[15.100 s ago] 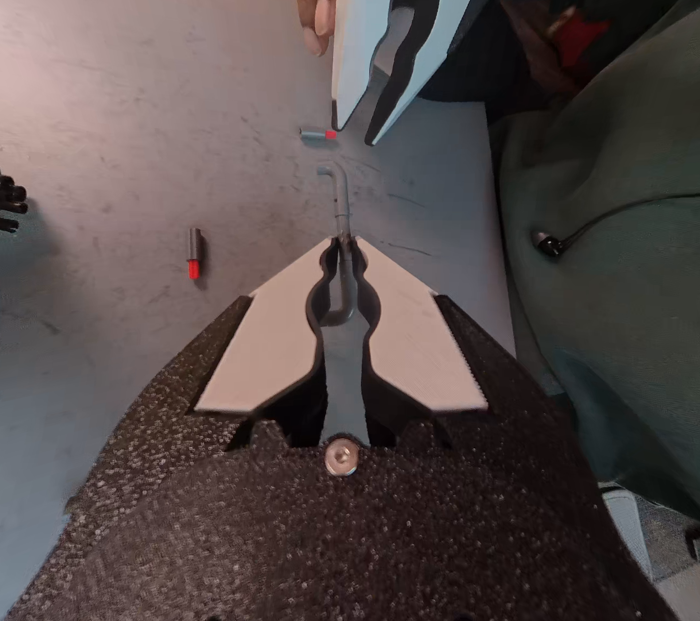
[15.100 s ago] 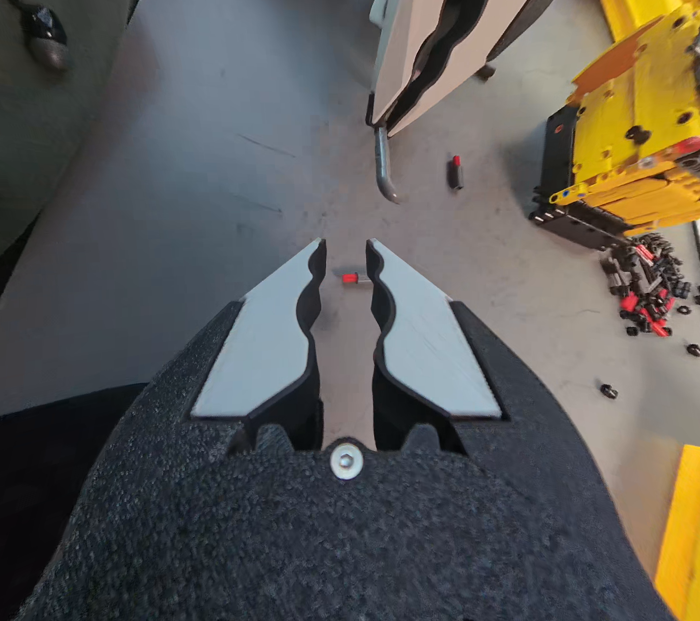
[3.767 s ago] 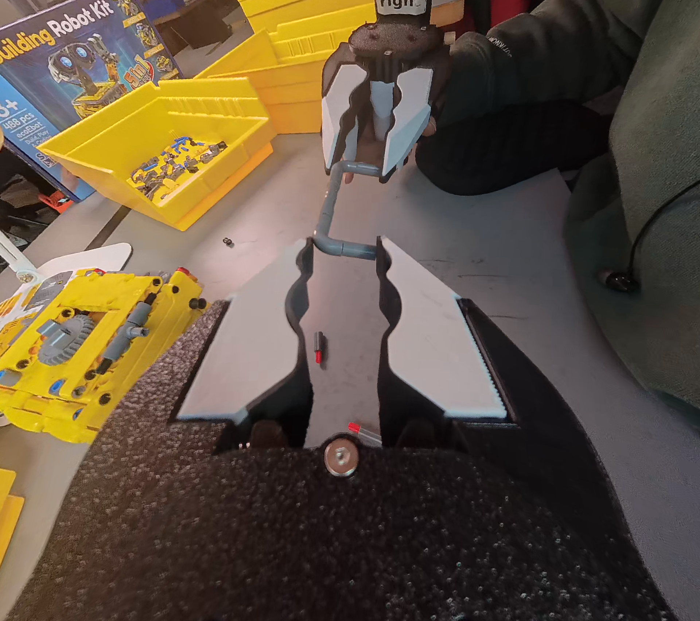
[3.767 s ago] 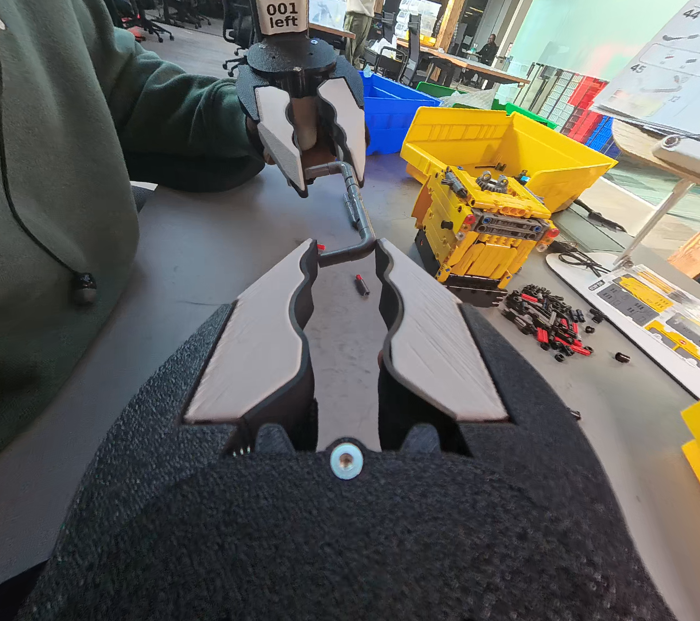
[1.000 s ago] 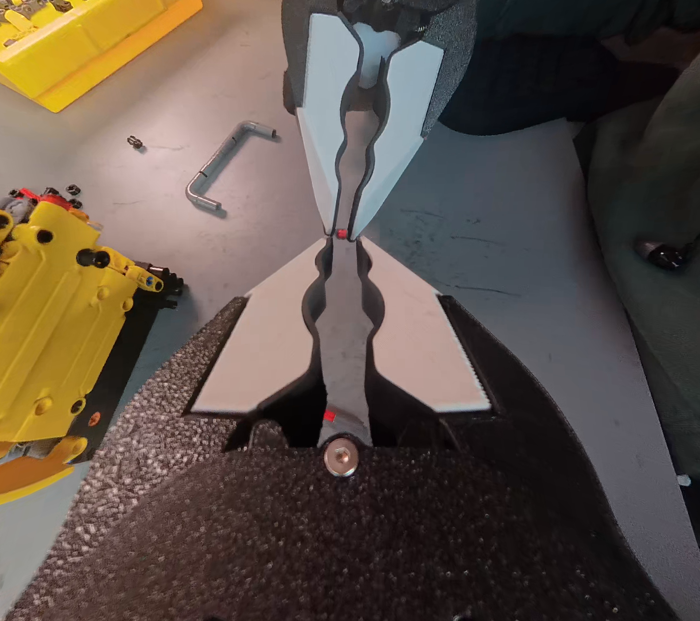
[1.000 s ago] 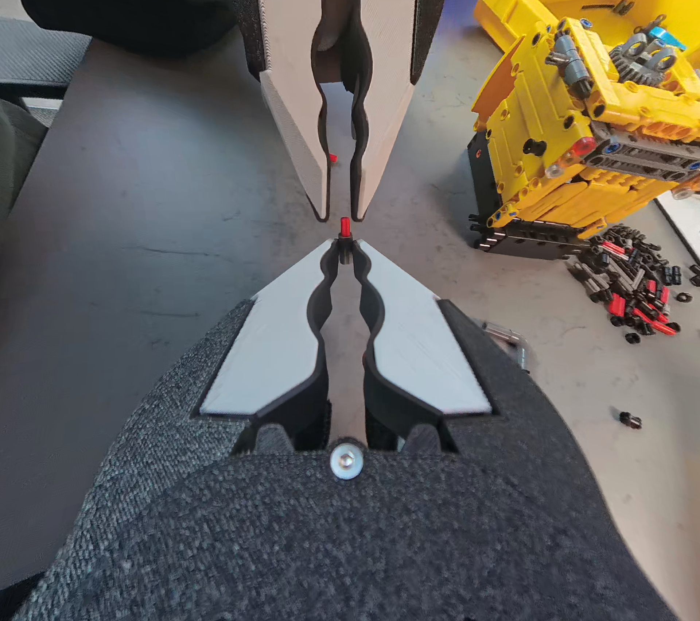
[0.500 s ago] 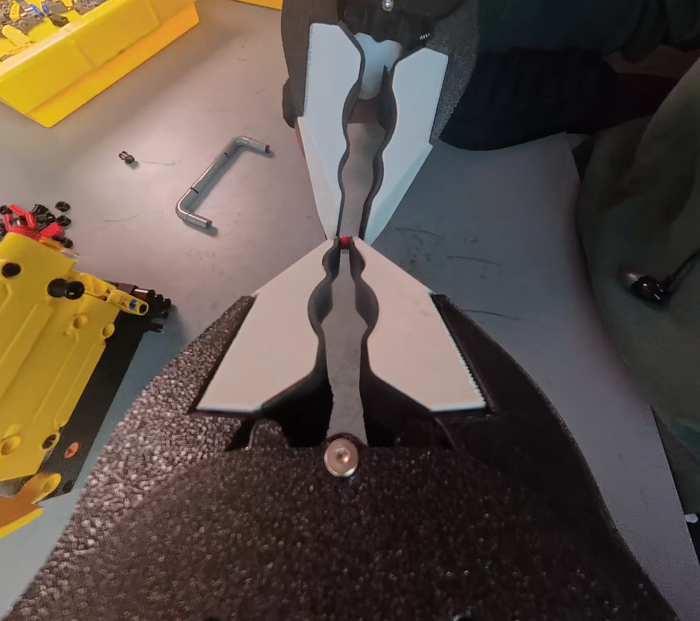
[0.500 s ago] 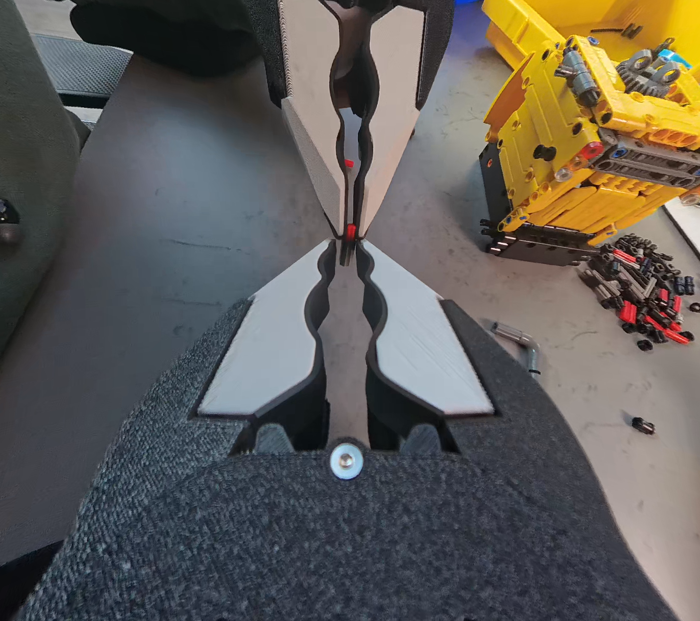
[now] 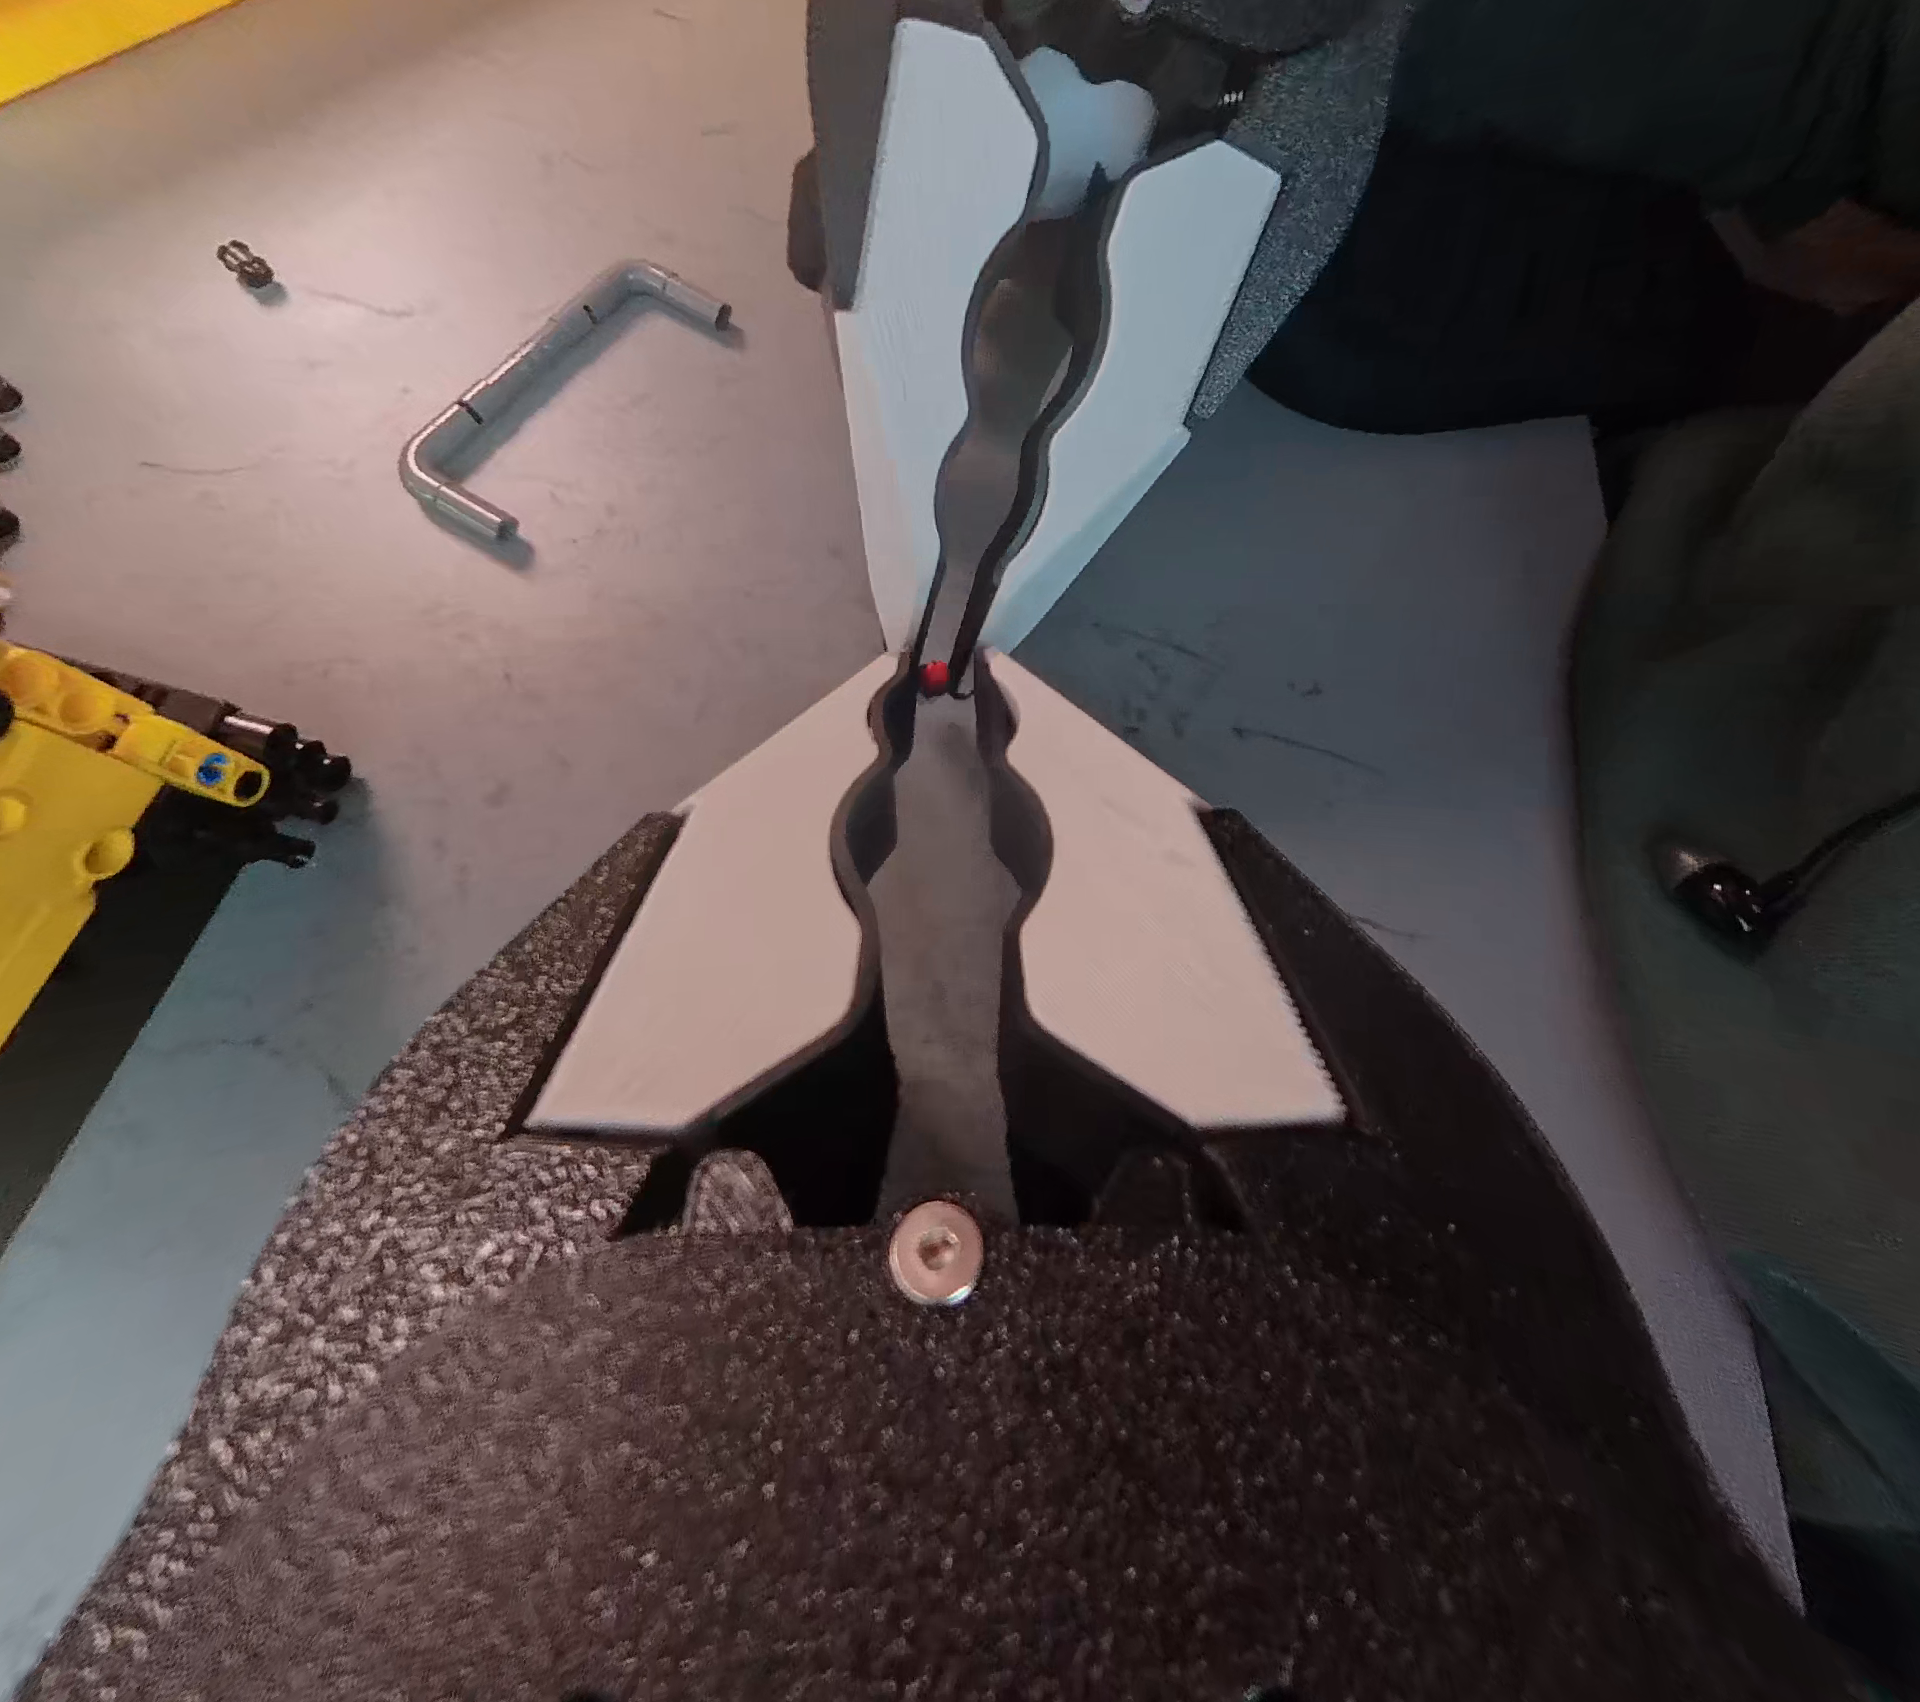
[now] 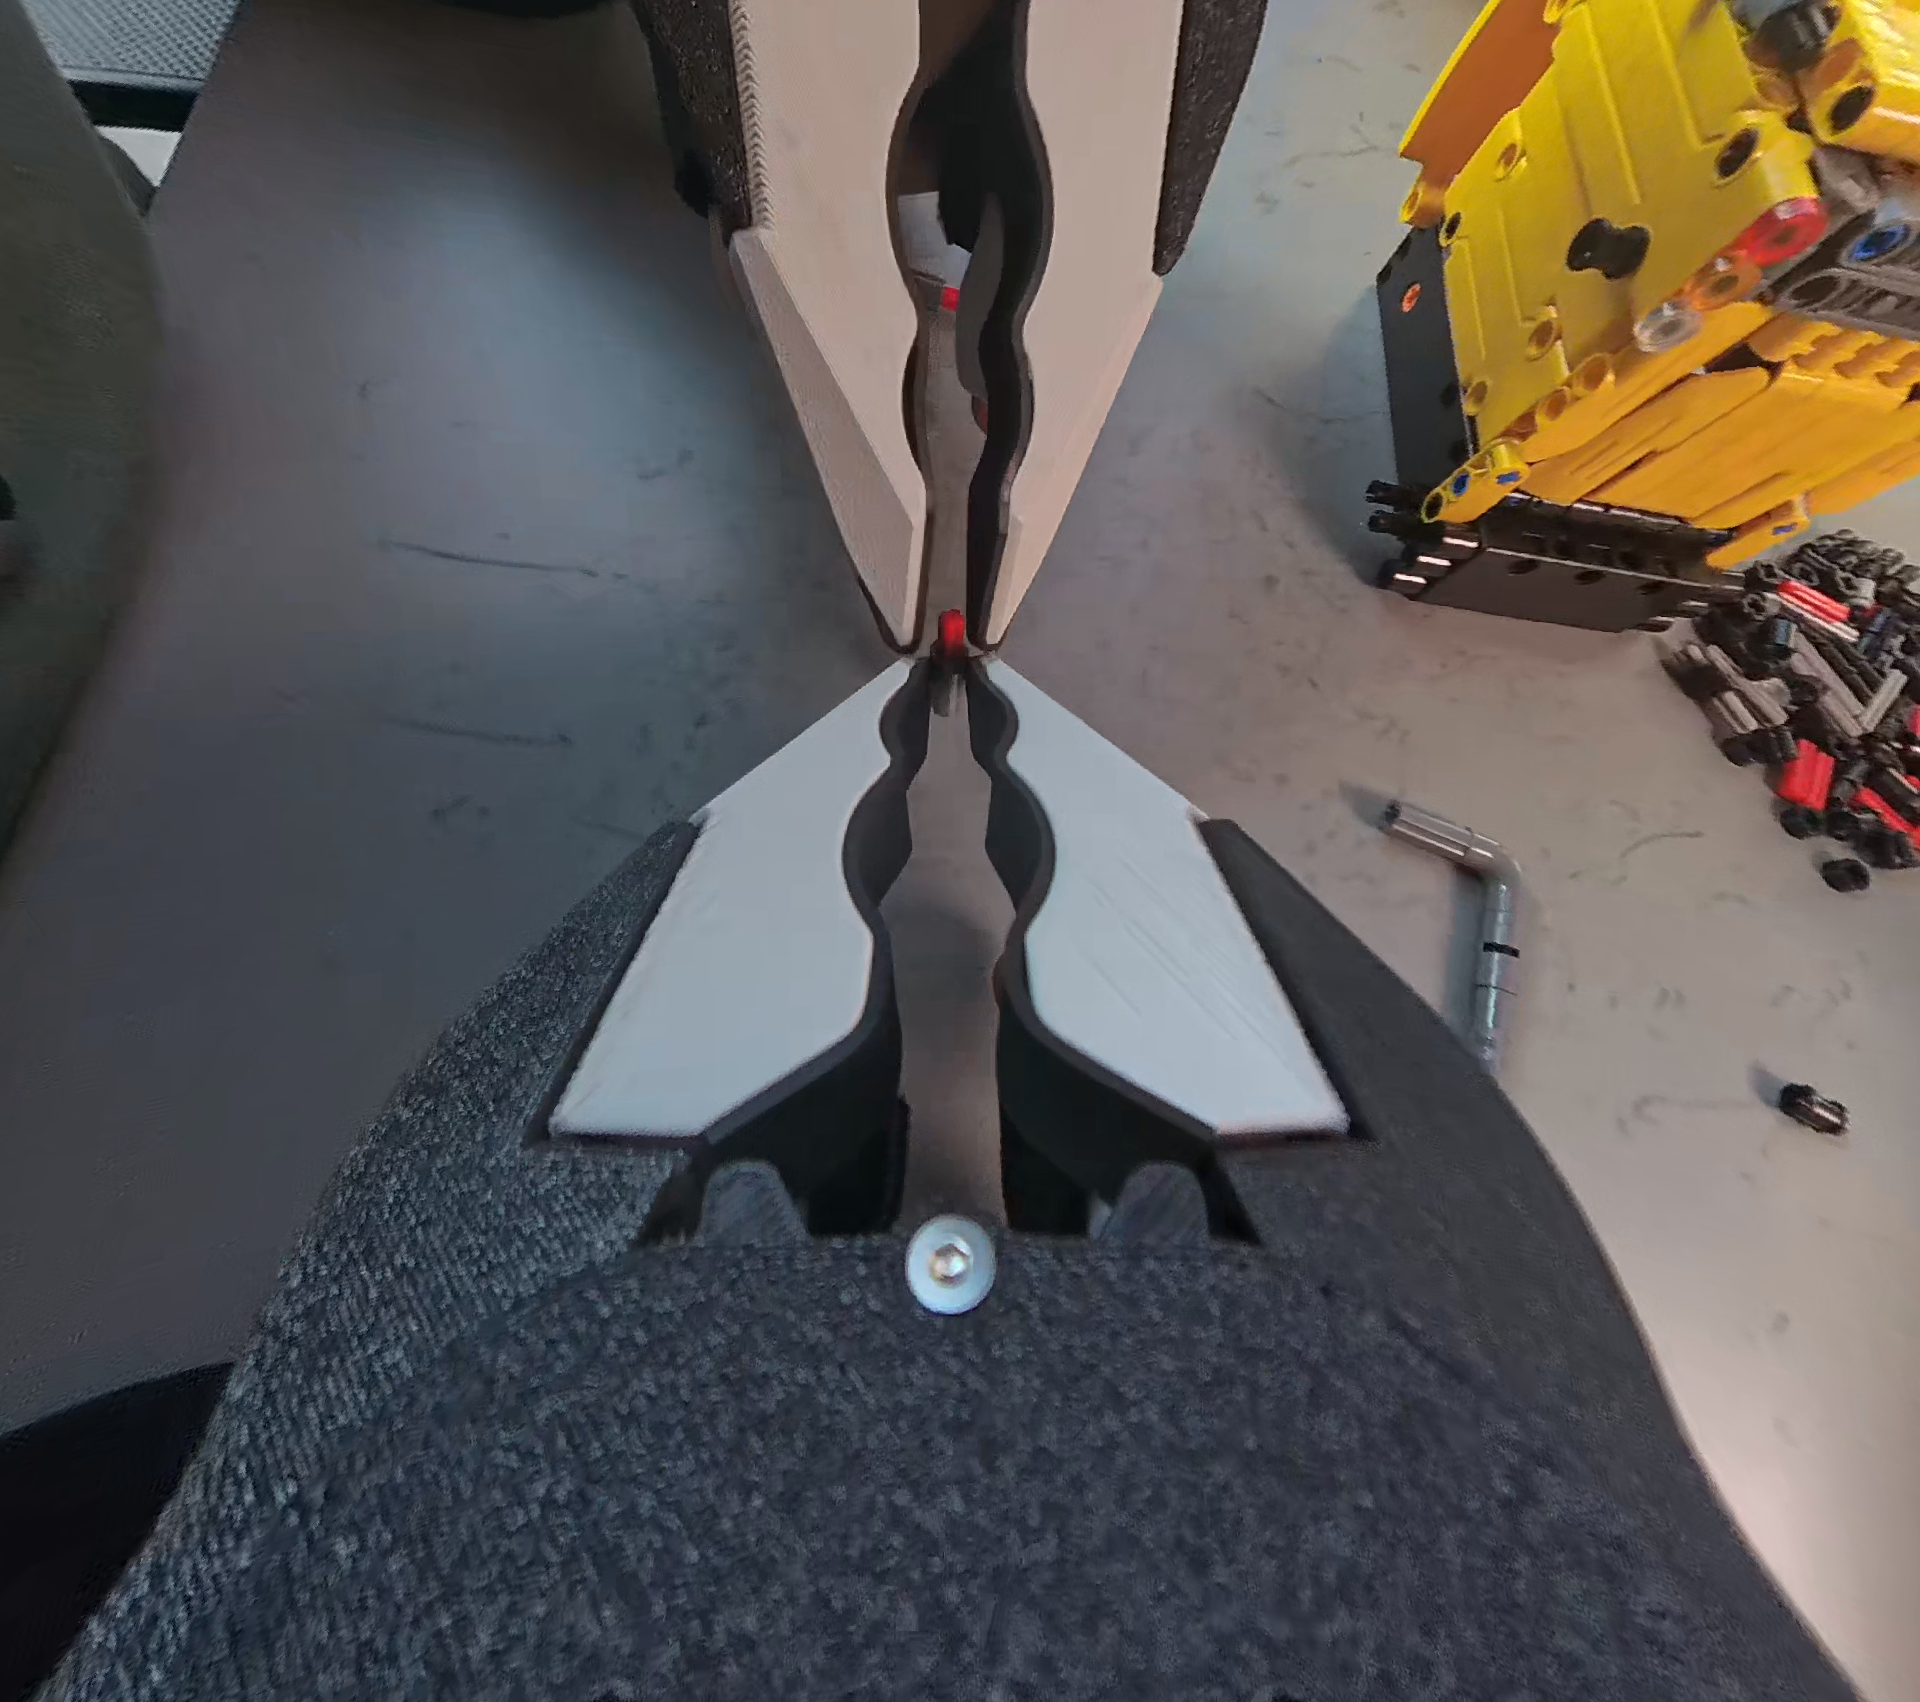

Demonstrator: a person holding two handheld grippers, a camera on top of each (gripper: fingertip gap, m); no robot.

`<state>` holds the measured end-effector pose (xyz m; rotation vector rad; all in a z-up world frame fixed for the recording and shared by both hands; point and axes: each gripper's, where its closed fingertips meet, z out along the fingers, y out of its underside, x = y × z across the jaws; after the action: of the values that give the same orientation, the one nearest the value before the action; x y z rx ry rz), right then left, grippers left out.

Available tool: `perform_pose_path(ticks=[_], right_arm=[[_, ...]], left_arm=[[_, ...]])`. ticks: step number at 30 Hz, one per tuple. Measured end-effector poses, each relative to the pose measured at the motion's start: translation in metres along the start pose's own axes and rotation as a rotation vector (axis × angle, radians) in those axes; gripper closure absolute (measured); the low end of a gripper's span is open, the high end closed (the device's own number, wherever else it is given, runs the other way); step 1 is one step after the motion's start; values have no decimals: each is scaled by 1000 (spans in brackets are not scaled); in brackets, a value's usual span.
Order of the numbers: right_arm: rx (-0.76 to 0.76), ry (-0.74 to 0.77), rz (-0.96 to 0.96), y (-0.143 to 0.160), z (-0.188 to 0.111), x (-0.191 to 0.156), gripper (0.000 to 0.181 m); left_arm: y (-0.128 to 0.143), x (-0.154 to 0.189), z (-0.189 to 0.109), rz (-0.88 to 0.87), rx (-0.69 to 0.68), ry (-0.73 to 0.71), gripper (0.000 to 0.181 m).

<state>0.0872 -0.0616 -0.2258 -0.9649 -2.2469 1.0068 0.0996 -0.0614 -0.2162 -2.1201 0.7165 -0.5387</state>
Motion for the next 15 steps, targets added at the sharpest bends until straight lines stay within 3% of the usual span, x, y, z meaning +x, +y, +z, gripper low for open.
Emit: perform_pose_path(ticks=[6, 15], right_arm=[[-9, -97, -10, 5, -1, -8, 175], [-47, -113, 4, 11, -3, -8, 174]], left_arm=[[3, 6, 1, 94, -13, 15, 173], [2, 4, 8, 134, -25, -8, 178]])
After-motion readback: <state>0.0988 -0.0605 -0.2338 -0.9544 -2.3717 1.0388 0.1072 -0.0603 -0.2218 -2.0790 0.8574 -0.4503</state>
